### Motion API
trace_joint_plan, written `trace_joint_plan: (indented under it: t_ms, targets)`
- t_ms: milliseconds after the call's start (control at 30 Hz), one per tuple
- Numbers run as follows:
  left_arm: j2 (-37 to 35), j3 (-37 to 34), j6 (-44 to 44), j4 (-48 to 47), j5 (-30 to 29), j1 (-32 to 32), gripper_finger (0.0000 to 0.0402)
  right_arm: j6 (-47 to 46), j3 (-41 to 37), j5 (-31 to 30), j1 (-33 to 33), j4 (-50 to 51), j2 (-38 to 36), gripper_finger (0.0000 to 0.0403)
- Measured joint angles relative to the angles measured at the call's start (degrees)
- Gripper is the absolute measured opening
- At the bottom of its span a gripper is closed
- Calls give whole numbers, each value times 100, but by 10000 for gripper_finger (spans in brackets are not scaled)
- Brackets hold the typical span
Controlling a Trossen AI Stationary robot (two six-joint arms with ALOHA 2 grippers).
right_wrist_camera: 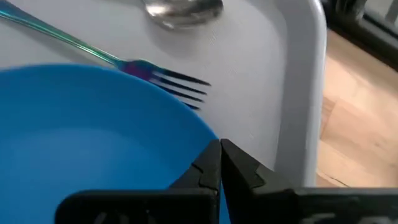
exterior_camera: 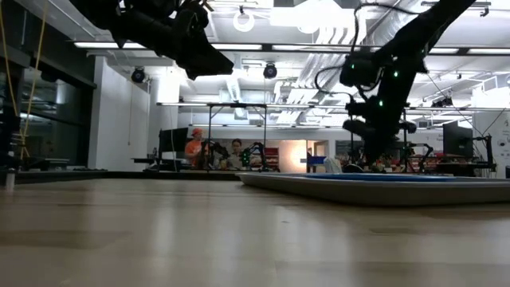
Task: Pick and place plate/cup/fork/spoon on tray
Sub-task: Put the blue fork on the gray serving tray to the right of the yellow spoon
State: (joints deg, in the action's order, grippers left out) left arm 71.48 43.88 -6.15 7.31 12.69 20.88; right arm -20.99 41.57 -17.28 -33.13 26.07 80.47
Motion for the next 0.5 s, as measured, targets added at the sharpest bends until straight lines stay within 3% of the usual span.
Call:
trace_joint_plan:
  t_ms: [200, 500]
  targets:
    - [0, 0, -4, 33, 0, -7, 133, 12, -38, -221, -162, -380, 387, 0]
    - [0, 0, -9, 29, -1, -6, 133, 47, -34, -30, -327, -823, 747, 0]
